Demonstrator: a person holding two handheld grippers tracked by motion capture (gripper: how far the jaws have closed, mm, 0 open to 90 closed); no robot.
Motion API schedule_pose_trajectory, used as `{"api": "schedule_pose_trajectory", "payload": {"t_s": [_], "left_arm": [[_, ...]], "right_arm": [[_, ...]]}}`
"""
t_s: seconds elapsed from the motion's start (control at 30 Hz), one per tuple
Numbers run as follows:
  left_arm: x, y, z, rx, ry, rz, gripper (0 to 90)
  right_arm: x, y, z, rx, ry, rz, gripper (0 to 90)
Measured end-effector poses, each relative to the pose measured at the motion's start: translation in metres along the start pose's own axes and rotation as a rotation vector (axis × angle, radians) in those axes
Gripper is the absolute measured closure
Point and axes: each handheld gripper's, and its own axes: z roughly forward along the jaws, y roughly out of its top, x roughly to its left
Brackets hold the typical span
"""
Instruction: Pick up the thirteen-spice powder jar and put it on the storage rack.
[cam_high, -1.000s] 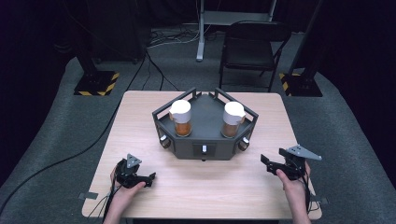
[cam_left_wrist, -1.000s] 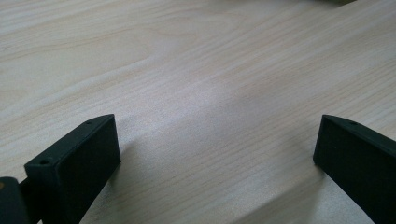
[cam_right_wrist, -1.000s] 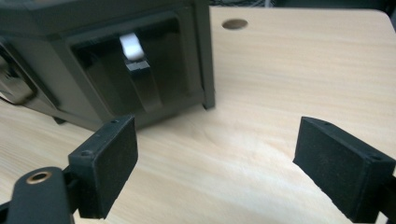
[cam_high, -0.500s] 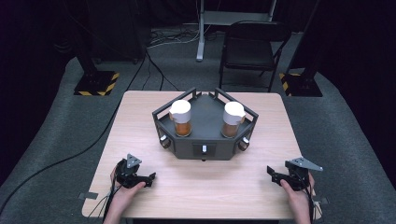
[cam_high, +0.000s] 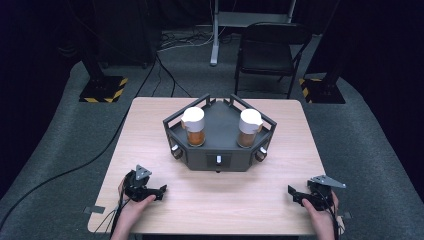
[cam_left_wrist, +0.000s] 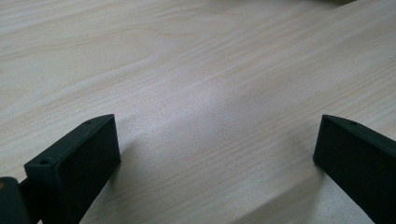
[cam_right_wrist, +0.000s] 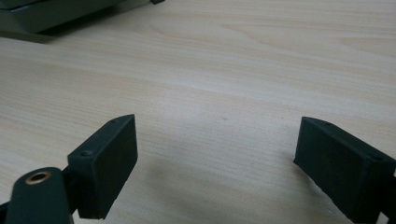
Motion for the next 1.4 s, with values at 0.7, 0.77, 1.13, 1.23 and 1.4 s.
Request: {"api": "schedule_pose_trajectory", "payload": {"t_s": [0.7, 0.77, 1.13, 1.23, 1.4], "left_arm": [[0.0, 0.0, 0.0, 0.001, 0.0, 0.002, 0.2], [0.0, 0.0, 0.0, 0.001, 0.0, 0.002, 0.2], [0.0, 0.0, 0.0, -0.001, 0.0, 0.0, 0.2], [0.0, 0.0, 0.0, 0.001, 0.0, 0.002, 0.2], [0.0, 0.0, 0.0, -0.001, 0.0, 0.0, 0.2]], "right_arm": [[0.021, 0.012, 0.009, 0.073, -0.06, -0.101, 4.4], [0.021, 0.013, 0.009, 0.074, -0.061, -0.101, 4.0], [0.023, 0.014, 0.01, 0.078, -0.067, -0.094, 2.4], [0.024, 0.014, 0.011, 0.08, -0.07, -0.09, 1.8], [0.025, 0.015, 0.011, 0.082, -0.075, -0.086, 1.1]]}}
